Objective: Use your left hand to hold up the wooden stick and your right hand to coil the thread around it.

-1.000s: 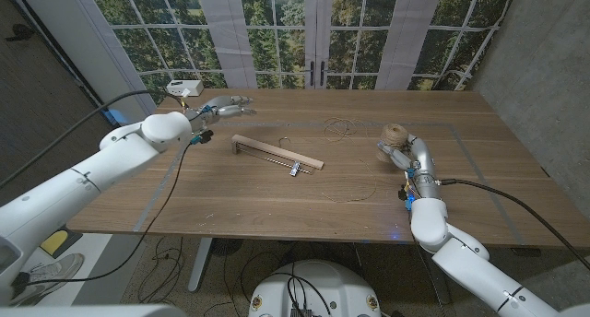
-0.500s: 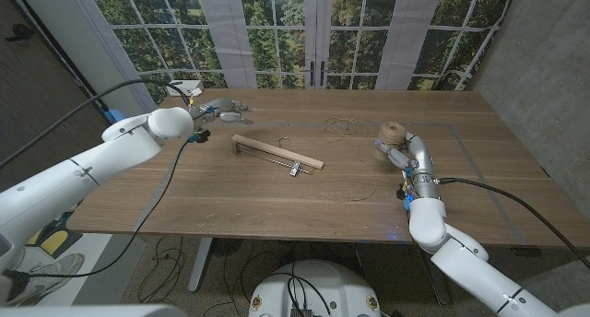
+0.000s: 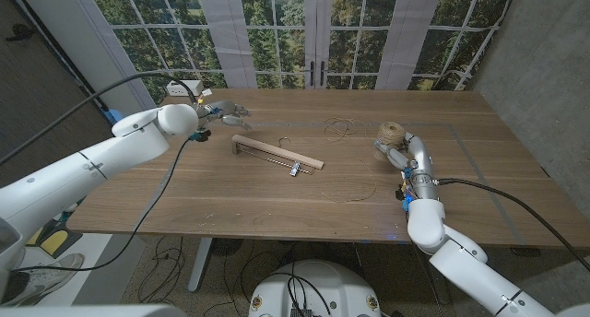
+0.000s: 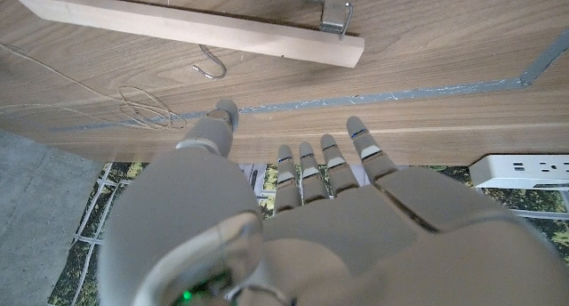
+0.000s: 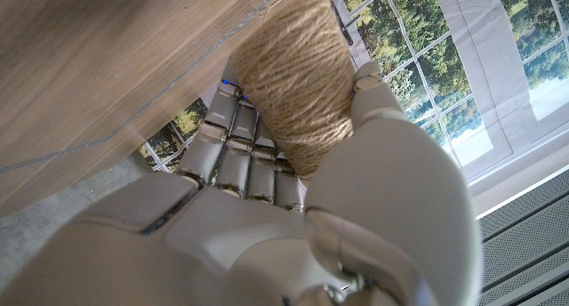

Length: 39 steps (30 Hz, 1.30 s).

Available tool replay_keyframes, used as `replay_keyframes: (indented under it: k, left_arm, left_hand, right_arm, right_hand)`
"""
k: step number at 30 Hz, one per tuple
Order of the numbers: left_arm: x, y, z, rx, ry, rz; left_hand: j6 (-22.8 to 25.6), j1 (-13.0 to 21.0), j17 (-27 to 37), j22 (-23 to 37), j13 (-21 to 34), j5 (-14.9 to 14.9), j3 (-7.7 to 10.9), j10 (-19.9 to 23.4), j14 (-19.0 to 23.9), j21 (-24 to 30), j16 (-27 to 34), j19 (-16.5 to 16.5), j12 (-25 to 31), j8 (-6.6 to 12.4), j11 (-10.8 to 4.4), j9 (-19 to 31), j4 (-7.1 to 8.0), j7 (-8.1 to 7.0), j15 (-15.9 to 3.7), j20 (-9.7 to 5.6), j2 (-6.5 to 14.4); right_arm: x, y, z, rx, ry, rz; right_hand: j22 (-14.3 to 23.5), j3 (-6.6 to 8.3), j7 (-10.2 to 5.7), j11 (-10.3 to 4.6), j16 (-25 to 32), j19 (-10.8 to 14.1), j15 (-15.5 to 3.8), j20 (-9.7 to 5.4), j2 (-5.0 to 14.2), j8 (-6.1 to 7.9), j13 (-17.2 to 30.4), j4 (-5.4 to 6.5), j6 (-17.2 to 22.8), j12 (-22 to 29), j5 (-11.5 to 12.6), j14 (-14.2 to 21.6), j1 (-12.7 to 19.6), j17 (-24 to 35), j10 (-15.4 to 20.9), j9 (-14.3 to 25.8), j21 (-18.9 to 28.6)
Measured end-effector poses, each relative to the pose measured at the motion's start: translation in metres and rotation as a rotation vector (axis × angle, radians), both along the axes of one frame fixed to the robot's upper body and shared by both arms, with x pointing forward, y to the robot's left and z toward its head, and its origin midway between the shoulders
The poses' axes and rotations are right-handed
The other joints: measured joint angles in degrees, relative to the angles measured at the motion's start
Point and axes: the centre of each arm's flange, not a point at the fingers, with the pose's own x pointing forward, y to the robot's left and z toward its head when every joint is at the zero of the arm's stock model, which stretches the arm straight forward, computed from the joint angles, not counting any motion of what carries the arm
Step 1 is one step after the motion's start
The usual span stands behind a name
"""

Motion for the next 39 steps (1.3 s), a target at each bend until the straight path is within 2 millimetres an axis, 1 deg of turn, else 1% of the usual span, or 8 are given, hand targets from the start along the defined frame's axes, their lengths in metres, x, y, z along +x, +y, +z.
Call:
replay_keyframes:
  k: [3,10,22,27,34,36,37,39]
  left_arm:
    - [0.002,-0.005,0.002,0.028,0.006,0.006]
    - [0.006,-0.007,0.001,0.080,0.026,0.025]
    - [0.015,-0.024,0.004,0.191,0.033,0.043]
    - [0.017,-0.031,0.005,0.248,0.030,0.055]
    - [0.017,-0.030,0.008,0.306,0.017,0.087]
    - [0.017,-0.028,0.009,0.329,0.008,0.103]
    - [0.018,-0.042,0.005,0.343,0.010,0.084]
    - [0.019,-0.045,0.003,0.366,0.003,0.090]
  left_hand:
    - [0.0,0.3,0.0,0.0,0.0,0.0,-0.27,0.4,0.0,0.0,0.0,0.0,0.0,0.00,-0.41,0.0,0.23,0.00,0.00,0.00,-0.3]
    - [0.1,0.5,0.0,0.0,0.0,0.0,-0.70,0.7,0.0,0.0,0.0,0.0,-0.2,-0.34,-0.11,0.0,0.24,-0.06,0.00,0.00,-0.5]
    - [2.9,2.2,0.0,0.0,0.3,0.0,-2.05,3.7,1.4,0.0,0.0,0.8,-0.2,-0.05,-2.45,0.3,0.28,-0.92,-1.37,-0.45,-0.7]
    - [4.3,3.2,0.0,0.0,0.3,0.0,-2.55,4.9,2.0,0.0,0.0,1.0,0.1,-0.05,-2.89,0.3,0.26,-1.44,-1.99,-0.40,-1.1]
    - [9.3,5.3,0.3,0.0,1.0,0.3,-3.99,8.9,3.7,0.0,0.4,1.3,1.3,1.38,-4.00,0.6,0.13,-1.60,-3.71,-0.71,-2.2]
    - [10.2,5.7,0.4,0.0,1.2,0.3,-4.22,9.2,4.0,0.0,0.8,1.5,1.4,1.62,-4.30,0.7,0.35,-2.18,-3.39,-0.91,-2.0]
    - [10.6,5.9,0.5,0.0,1.3,0.3,-4.41,9.4,4.3,0.0,0.8,1.6,1.4,1.80,-4.28,0.8,0.37,-2.32,-3.52,-1.00,-2.3]
    - [11.6,6.3,0.5,0.0,1.5,0.3,-5.22,10.1,4.4,0.0,0.8,1.5,1.7,2.21,-4.53,1.0,0.47,-2.55,-3.60,-1.15,-2.7]
  right_arm:
    - [0.000,0.001,0.000,0.001,0.000,0.000]
    - [0.002,0.002,-0.001,0.003,0.003,-0.002]
    - [0.004,0.004,-0.003,0.006,0.009,-0.002]
    - [0.004,0.004,-0.004,0.007,0.012,-0.002]
    - [0.004,0.004,-0.007,0.008,0.017,-0.003]
    - [0.004,0.004,-0.007,0.008,0.018,-0.003]
    - [0.003,0.004,-0.007,0.012,0.012,-0.001]
    - [0.003,0.004,-0.008,0.013,0.012,0.000]
  right_hand:
    - [0.0,0.00,0.00,0.00,-0.1,0.0,0.00,0.00,0.00,-0.22,0.0,0.00,0.0,-0.1,0.0,0.0,0.0,0.0,0.0,0.0,0.1]
    - [0.0,0.00,0.01,-0.01,-0.2,0.0,-0.01,0.01,0.00,-0.39,0.1,0.00,0.0,-0.2,0.0,0.0,0.0,0.0,0.0,0.0,0.4]
    - [0.0,0.00,0.10,-0.01,-0.2,0.0,-0.02,0.02,0.00,-0.67,0.0,0.00,0.1,-0.4,0.0,0.0,0.0,0.5,0.0,0.0,0.9]
    - [0.0,0.00,0.10,-0.01,-0.3,0.0,-0.02,0.02,0.00,-1.11,0.0,0.00,0.1,-0.6,-0.1,0.0,0.0,0.5,0.0,0.0,1.1]
    - [0.0,0.00,0.11,-0.01,-0.3,0.0,-0.03,0.02,0.00,-1.14,0.0,0.00,0.1,-0.7,-0.2,0.0,0.0,0.5,0.0,0.0,1.1]
    - [0.0,0.00,0.14,-0.01,-0.4,0.0,-0.03,0.02,0.00,-1.28,0.0,0.00,0.1,-0.8,-0.1,0.0,0.0,0.5,0.0,0.0,1.1]
    - [0.0,0.00,0.19,-0.01,-0.4,0.0,-0.03,0.02,0.00,-1.28,0.0,0.00,0.2,-0.8,0.0,0.0,0.0,0.5,0.0,0.0,1.1]
    - [0.0,0.00,0.18,0.17,-0.4,0.0,-0.03,0.02,0.00,-1.30,0.0,0.00,0.2,-0.9,0.0,0.0,0.0,0.5,0.4,0.0,1.4]
